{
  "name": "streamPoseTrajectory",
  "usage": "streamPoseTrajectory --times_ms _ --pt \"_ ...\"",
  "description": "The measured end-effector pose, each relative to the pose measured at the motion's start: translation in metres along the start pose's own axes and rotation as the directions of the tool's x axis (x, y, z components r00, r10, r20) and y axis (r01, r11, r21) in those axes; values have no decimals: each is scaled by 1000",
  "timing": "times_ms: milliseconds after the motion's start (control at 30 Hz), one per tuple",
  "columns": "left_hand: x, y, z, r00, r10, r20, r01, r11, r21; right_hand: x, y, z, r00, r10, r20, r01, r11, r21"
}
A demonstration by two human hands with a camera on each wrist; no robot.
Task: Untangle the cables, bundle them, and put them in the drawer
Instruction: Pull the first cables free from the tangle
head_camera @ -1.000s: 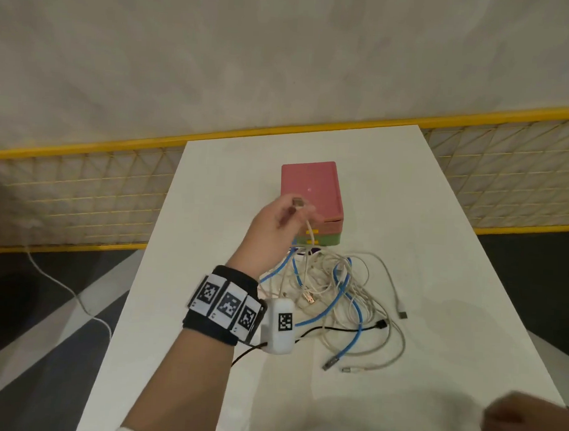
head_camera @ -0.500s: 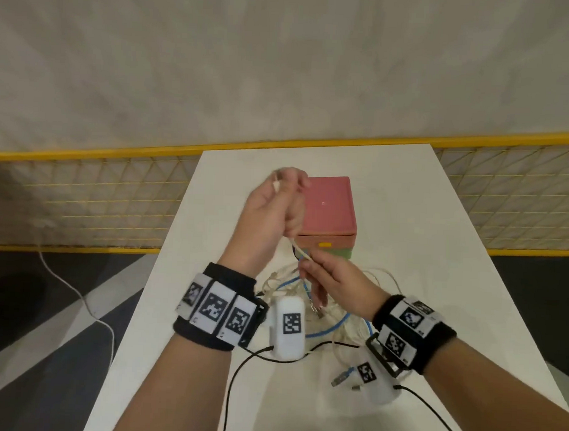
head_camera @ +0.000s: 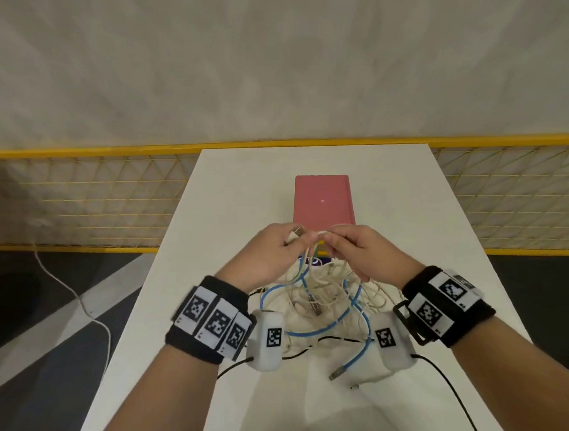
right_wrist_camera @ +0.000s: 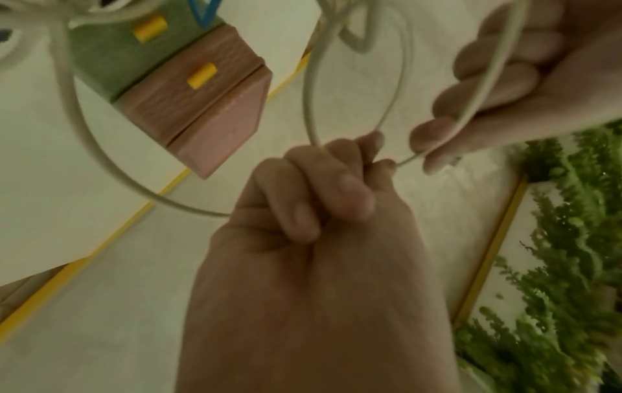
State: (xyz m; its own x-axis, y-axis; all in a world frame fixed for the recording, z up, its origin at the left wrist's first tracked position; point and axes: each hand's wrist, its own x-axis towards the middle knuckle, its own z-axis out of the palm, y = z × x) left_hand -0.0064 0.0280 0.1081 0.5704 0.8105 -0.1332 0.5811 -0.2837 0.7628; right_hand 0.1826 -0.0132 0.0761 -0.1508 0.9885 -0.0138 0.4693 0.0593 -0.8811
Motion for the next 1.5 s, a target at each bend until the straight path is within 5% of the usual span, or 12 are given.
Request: streamPoseTrajectory --times_ms 133,267,433,567,700,800,900,1000,1167,1267,1333,1500 --pt "0 0 -15 979 81 -188 -86 996 -20 -10 16 -2 990 39 138 -49 996 71" --pt "0 -11 -29 874 42 -485 -114 986 -121 -15 15 -9 981 90 170 -110 988 111" --pt "-3 -26 -32 774 -195 -602 -58 926 -373 -14 1 -27 892 192 410 -217 976 17" --pt "-2 -44 -52 689 -353 -633 -22 863 -505 -17 4 -39 932 202 301 -172 977 -124" --pt "5 -62 -49 744 -157 -650 242 969 42 -13 11 -40 994 105 8 -95 922 -377" --pt "4 -45 -29 839 85 -538 174 894 413 -10 3 -32 995 50 -89 -95 770 -630" --pt "6 -13 2 957 182 -228 -102 942 321 -6 -9 -18 994 -51 -100 -38 689 -724" --pt "16 -8 25 986 157 -60 -150 983 109 -5 -14 -9 978 -175 -112 38 679 -733" --pt "21 -8 16 957 179 -228 -161 982 98 -6 1 -3 978 -160 -136 9 680 -733" --pt "21 -11 -21 797 80 -598 -128 991 -37 -19 31 -16 993 28 -116 -108 634 -766" --pt "19 -18 -50 689 3 -724 -105 990 -96 -33 49 -21 979 172 -108 -194 636 -747" --pt "24 -17 -59 732 80 -676 -149 988 -44 -28 45 -16 935 78 -345 -247 843 -479"
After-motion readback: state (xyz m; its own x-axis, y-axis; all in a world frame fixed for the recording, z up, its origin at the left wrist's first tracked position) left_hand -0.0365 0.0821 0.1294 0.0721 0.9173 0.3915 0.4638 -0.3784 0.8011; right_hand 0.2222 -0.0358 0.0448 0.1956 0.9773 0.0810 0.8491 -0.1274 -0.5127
